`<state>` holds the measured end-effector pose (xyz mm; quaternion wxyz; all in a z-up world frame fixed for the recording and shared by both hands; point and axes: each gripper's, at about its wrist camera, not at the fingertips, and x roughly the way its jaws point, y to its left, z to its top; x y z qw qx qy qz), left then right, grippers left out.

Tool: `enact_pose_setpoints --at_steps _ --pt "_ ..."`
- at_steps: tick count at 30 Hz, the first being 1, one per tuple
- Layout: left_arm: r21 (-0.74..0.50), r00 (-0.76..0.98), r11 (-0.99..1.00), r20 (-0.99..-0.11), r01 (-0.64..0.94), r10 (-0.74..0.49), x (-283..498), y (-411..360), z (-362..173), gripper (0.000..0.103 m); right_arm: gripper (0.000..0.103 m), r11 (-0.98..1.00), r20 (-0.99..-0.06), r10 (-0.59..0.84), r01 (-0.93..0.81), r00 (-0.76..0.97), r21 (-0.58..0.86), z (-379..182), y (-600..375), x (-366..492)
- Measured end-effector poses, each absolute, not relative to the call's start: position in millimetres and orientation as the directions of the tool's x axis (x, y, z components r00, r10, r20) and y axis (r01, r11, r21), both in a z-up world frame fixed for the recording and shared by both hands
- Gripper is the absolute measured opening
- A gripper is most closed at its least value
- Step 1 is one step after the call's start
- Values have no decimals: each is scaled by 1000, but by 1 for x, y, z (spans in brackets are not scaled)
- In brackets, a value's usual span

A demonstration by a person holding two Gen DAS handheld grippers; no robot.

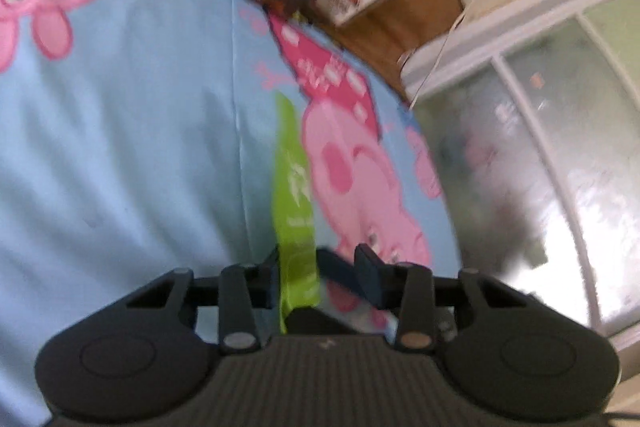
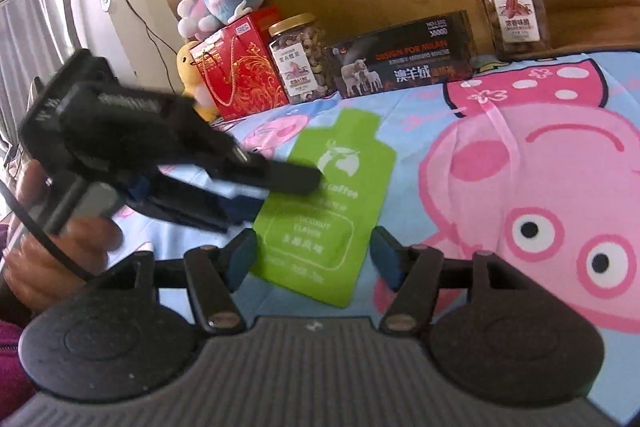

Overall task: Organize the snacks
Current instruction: 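Grasp the green coffee pouch by its spout with the left gripper, then carry the green pouch into the tin and open the left gripper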

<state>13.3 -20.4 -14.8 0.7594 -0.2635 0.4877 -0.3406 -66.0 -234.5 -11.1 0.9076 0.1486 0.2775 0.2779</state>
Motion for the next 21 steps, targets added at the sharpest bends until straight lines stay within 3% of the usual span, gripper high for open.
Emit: enact_pose_setpoints --at_steps 1,6,10,16,21 --pt "-728 290 634 -567 260 -771 15 -22 -19 15 64 800 -420 589 -424 691 424 -11 -234 -65" --pt "-823 280 531 -471 203 -837 26 1 -25 11 64 776 -401 615 -431 679 461 -8 -238 -60" --pt "-833 308 481 -399 271 -864 30 12 0 11 64 723 -349 669 -467 656 509 6 -242 -47" --pt "-796 372 511 -389 324 -843 65 22 44 14 46 668 -295 714 -491 635 559 35 -245 -5" --pt "-709 465 613 -437 348 -770 126 12 90 30 36 723 -287 663 -491 691 487 66 -237 52"
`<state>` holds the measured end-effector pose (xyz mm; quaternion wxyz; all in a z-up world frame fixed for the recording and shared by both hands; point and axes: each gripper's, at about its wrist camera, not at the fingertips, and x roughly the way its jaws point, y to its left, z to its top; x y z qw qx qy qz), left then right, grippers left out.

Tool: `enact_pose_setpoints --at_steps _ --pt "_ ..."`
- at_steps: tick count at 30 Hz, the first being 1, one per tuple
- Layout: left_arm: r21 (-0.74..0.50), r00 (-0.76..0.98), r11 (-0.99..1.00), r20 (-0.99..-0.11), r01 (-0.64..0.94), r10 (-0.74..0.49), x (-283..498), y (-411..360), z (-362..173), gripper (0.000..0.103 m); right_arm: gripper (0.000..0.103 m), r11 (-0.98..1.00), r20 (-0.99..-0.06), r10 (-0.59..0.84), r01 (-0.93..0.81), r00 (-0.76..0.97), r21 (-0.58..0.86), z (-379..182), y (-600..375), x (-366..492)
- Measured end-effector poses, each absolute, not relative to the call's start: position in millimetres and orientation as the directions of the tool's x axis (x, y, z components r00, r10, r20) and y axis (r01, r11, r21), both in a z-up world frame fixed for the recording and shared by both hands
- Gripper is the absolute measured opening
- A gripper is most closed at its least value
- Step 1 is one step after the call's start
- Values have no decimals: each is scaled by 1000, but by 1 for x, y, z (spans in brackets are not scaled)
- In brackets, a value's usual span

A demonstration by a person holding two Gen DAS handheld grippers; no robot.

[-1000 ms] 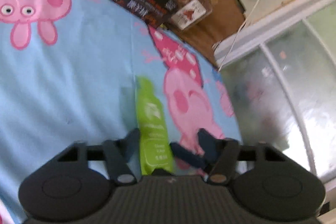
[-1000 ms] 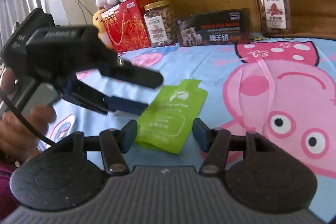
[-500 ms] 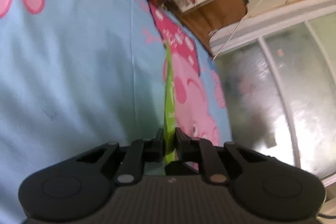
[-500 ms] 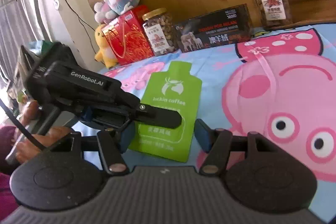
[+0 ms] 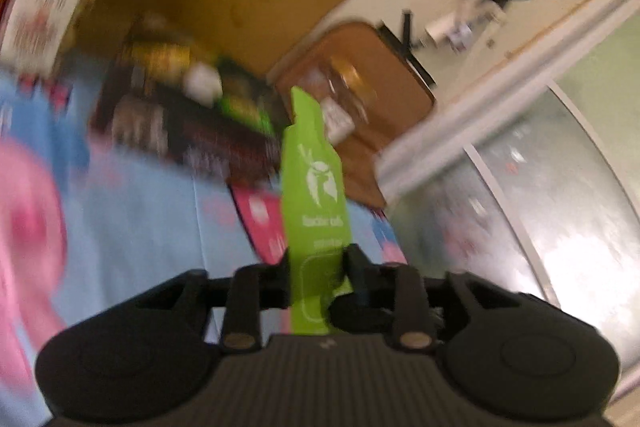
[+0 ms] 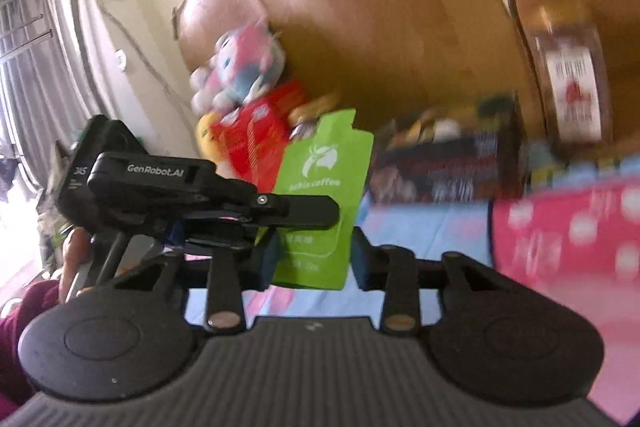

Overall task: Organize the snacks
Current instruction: 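Carry the green pouch into the tin and open the left gripper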

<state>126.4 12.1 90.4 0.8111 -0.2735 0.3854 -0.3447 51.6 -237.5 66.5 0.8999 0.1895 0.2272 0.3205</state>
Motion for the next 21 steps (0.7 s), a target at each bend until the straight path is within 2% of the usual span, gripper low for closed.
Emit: enact_pose_setpoints --at_steps 4,12,15,17,21 --pt "-661 507 679 -487 319 -712 193 -4 107 37 32 727 -294 643 -443 707 524 77 -242 118" --pt "-511 564 819 -608 261 -559 271 -35 97 49 32 739 -428 643 -366 635 566 61 -250 228" --pt "-414 590 874 -650 255 -480 281 -39 95 62 34 807 -474 573 -357 669 471 56 -242 235" --pt "-378 611 895 -657 239 -441 282 -34 94 72 40 840 -482 530 -357 698 408 53 -238 233" --pt "-363 637 904 -647 224 -418 271 -25 98 72 44 888 -471 448 -318 760 332 51 -241 219"
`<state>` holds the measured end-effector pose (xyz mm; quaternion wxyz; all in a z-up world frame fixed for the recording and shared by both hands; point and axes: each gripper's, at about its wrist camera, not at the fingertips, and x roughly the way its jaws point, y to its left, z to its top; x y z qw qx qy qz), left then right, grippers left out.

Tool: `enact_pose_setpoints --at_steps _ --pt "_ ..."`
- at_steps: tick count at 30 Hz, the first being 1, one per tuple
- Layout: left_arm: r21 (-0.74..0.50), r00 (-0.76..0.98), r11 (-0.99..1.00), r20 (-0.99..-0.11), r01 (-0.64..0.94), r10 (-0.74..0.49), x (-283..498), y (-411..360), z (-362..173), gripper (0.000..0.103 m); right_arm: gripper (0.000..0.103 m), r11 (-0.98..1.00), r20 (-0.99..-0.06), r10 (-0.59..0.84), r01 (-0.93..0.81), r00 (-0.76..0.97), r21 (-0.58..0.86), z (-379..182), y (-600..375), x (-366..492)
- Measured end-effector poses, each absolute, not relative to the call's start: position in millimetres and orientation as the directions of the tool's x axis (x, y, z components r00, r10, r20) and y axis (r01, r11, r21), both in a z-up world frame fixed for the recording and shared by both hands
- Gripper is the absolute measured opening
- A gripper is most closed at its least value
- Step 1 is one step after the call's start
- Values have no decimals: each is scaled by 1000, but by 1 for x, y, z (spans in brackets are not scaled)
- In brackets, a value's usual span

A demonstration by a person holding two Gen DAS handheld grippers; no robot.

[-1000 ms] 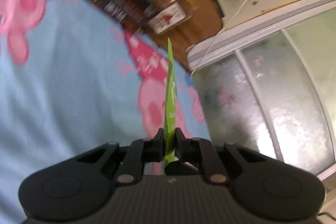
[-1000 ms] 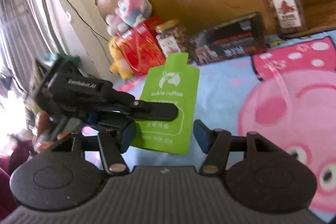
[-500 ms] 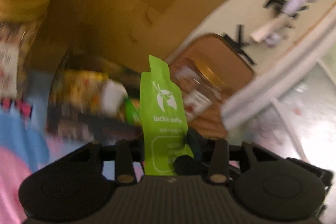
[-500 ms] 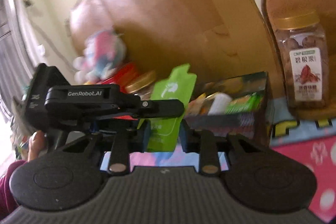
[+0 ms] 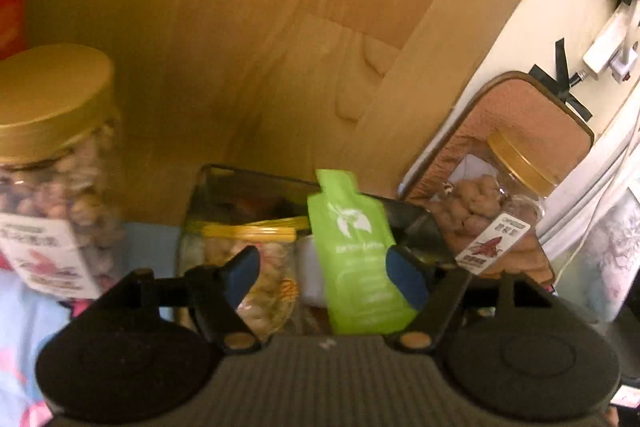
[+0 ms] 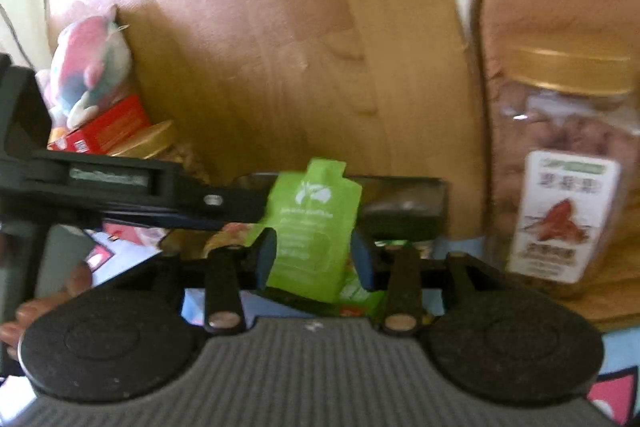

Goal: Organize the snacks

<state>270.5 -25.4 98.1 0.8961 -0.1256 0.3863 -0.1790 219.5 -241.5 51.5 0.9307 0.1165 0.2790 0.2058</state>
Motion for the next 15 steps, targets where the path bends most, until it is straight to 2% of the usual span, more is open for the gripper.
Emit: enact_pose_setpoints --at_steps 5,9,15 --pt "-246 699 939 -628 239 -342 231 -28 115 72 44 890 -401 412 -266 818 371 59 -260 184" --pt "-122 766 963 -585 241 -266 175 -30 124 72 45 855 -362 438 -257 823 450 62 -272 137" --pt "-115 778 973 -585 198 -228 104 -21 116 72 46 860 -373 412 -219 831 462 50 -262 62"
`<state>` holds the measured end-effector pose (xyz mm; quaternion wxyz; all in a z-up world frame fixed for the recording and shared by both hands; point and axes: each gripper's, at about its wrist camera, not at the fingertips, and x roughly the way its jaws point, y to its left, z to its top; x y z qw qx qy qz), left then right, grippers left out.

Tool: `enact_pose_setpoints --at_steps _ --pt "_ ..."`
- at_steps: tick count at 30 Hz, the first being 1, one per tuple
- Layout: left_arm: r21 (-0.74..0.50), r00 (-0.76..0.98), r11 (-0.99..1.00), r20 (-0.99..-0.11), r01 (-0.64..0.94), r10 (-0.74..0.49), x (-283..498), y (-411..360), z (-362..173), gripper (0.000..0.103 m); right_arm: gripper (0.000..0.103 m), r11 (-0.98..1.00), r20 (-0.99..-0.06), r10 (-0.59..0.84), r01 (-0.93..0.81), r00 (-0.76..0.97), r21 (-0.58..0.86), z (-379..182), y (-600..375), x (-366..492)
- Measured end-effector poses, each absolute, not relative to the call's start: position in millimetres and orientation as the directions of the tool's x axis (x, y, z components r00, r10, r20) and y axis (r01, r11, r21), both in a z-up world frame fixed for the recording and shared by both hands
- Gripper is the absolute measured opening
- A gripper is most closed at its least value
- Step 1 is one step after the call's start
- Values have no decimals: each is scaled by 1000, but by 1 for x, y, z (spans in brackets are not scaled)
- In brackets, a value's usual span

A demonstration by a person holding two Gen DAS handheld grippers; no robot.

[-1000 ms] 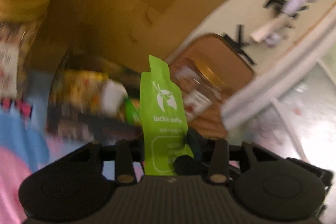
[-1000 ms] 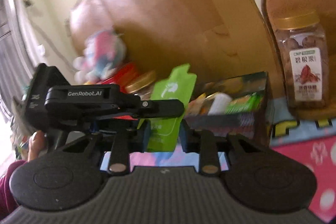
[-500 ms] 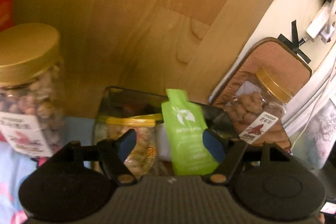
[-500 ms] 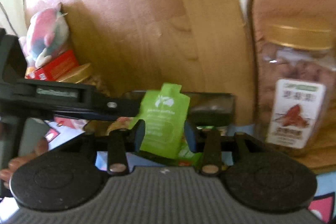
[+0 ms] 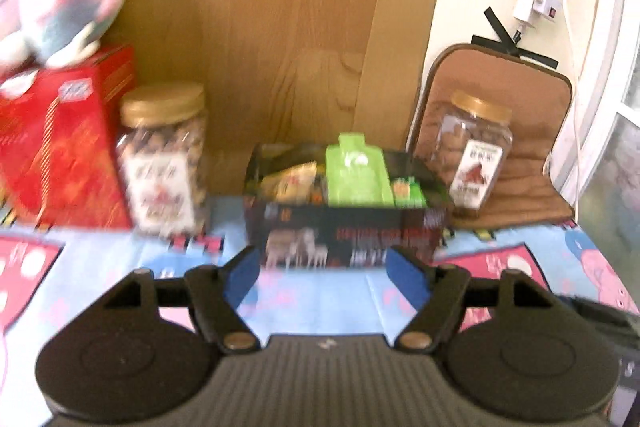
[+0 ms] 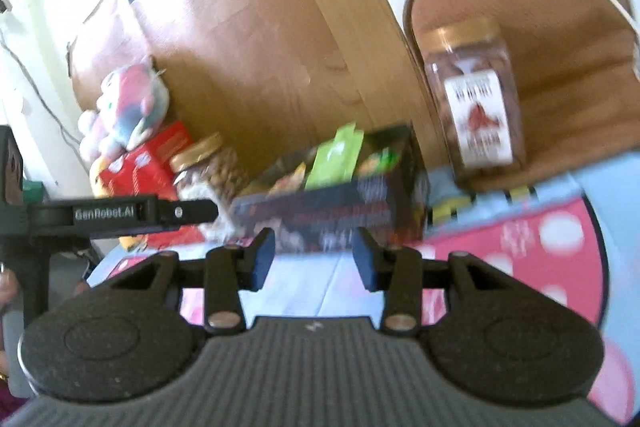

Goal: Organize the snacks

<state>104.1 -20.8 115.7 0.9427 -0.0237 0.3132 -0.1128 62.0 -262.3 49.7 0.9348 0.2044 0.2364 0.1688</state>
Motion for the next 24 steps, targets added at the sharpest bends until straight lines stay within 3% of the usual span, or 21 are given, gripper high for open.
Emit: enact_pose_setpoints --at_steps 14,24 --pt "-38 801 991 -585 131 -128 -9 -3 83 76 47 849 -387 429 -217 816 482 40 -224 -34" --pt "-76 787 991 -603 106 -130 -10 12 61 84 55 881 -430 390 -195 814 430 36 -206 -34"
